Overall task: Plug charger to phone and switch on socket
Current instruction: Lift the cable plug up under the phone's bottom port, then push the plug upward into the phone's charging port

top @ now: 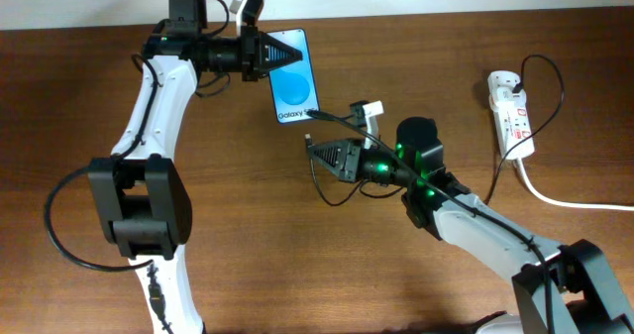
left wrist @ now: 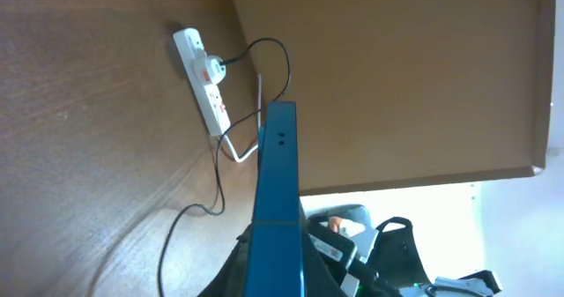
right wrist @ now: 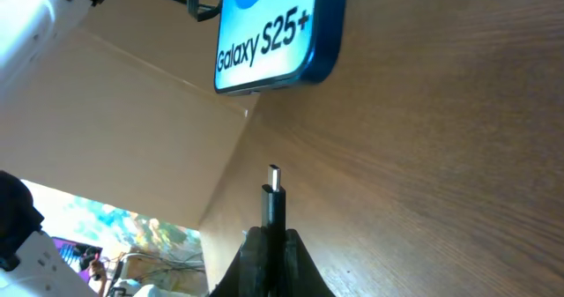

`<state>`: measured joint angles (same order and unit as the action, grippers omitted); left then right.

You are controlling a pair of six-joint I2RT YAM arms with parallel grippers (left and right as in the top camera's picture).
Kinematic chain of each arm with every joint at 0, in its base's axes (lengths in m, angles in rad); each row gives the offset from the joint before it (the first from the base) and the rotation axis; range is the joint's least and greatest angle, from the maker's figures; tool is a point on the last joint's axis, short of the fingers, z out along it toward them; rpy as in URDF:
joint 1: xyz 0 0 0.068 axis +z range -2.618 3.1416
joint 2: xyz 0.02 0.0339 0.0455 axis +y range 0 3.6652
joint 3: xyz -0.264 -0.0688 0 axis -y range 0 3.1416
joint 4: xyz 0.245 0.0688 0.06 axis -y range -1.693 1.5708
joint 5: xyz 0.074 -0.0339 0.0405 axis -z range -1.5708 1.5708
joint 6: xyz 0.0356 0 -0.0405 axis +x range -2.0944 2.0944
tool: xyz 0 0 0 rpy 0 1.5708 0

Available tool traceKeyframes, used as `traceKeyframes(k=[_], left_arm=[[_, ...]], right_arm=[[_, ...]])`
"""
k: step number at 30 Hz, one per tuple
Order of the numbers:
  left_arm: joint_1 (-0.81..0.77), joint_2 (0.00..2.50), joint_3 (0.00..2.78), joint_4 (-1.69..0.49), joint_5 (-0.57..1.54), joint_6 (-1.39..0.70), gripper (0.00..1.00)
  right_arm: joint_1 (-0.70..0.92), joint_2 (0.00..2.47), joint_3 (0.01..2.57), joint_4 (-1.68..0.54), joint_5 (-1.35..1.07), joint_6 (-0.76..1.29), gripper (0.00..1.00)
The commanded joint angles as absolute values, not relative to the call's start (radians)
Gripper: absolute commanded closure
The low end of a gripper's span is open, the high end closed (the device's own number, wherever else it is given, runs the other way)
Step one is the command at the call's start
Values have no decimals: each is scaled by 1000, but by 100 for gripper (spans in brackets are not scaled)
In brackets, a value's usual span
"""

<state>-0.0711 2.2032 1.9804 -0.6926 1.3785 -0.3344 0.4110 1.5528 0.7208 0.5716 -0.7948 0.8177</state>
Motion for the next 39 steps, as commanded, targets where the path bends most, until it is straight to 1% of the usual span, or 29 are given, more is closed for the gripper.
traceKeyframes(k=[1, 9, 19, 29, 39], left_arm=[[-84, 2197, 1991, -689, 1429, -360, 100], [-92, 2197, 1991, -689, 1421, -359, 100], [-122, 2197, 1991, -689, 1422, -358, 100], [-126, 2197, 1991, -689, 1476, -320, 100], [-91, 2197, 1991, -688, 1531, -263, 100]], right_arm=[[419, 1544, 716, 594, -789, 829, 96], [419, 1544, 717, 645, -790, 829, 96], [419, 1544, 716, 645, -772, 830, 96], [416, 1544, 716, 645, -768, 842, 96], [377, 1544, 716, 672, -866, 847, 96]])
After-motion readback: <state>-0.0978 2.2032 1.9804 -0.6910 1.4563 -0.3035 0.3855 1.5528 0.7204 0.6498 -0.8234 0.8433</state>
